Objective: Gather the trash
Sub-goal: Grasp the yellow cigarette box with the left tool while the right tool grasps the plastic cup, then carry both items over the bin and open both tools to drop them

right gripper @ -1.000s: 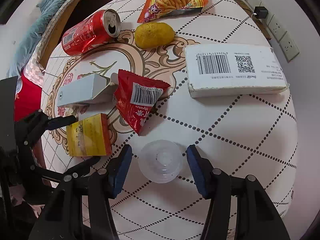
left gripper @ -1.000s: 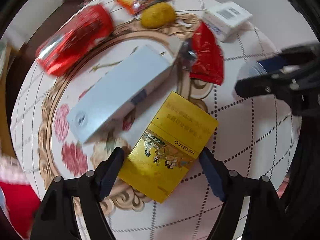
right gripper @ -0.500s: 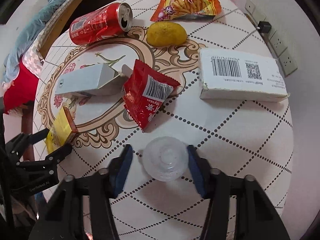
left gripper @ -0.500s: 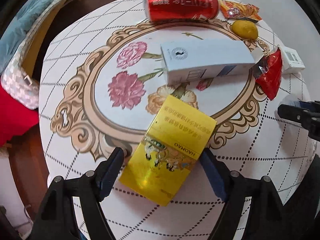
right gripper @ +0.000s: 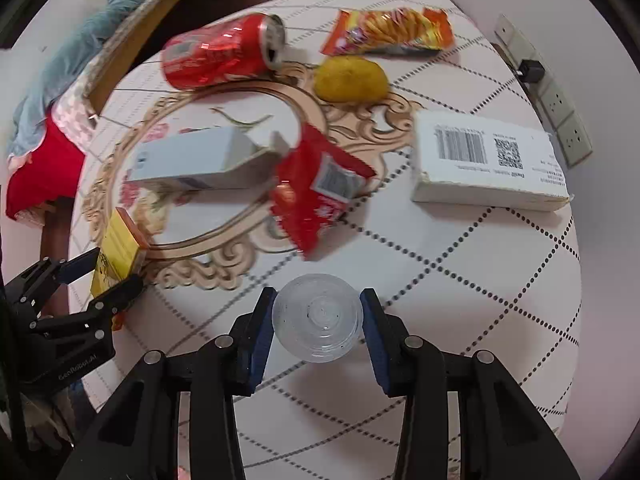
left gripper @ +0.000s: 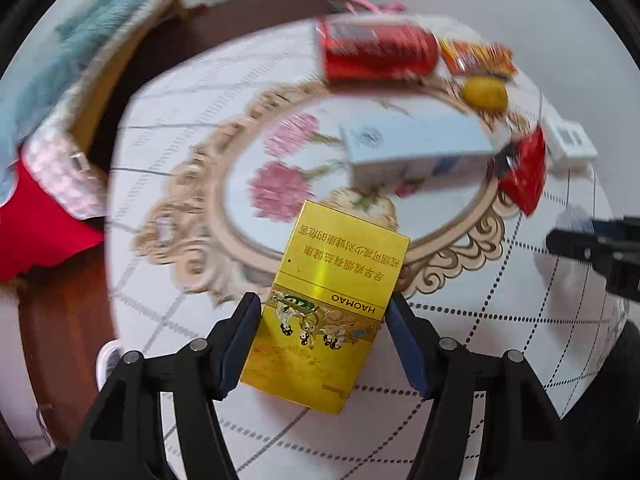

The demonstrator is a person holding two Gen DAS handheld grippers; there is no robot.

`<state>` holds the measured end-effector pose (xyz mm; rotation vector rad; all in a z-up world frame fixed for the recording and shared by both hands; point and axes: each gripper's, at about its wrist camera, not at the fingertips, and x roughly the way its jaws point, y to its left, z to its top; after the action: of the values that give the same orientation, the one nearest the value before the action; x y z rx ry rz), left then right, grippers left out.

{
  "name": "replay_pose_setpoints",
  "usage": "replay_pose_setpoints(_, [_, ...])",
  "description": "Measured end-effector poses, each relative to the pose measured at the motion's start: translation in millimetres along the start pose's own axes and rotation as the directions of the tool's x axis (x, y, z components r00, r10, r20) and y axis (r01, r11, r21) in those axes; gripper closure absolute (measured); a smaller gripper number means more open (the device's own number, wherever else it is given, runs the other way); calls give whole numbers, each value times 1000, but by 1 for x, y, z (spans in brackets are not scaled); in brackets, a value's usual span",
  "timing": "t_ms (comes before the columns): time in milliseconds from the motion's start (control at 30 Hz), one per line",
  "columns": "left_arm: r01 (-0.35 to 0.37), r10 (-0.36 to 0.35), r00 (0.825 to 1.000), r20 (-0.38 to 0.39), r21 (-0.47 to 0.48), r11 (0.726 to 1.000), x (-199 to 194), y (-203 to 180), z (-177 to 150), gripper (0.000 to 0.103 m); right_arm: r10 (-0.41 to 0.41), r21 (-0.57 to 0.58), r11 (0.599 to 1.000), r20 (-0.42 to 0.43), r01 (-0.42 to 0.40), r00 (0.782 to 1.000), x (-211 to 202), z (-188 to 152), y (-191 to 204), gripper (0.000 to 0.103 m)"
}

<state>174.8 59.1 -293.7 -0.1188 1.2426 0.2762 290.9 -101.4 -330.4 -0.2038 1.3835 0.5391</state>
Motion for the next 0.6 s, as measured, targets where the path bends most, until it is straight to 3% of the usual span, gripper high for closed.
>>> replay_pose_setpoints(167, [-34,49,990,130,-118,992,-61,22,-17,42,47,-47,998,56,-44,997,-27,-5,28,59])
replay_pose_setpoints(367, [-22,78,972,219,-247,969,-100,89,-15,42,127,-148,983,111,-110,986,-64,-2,90,59])
replay_pose_setpoints(600, [-34,155,955,252,-429,903,-142,200,-65,42,278,-306,921,86,-240,957,-81,0,209,59])
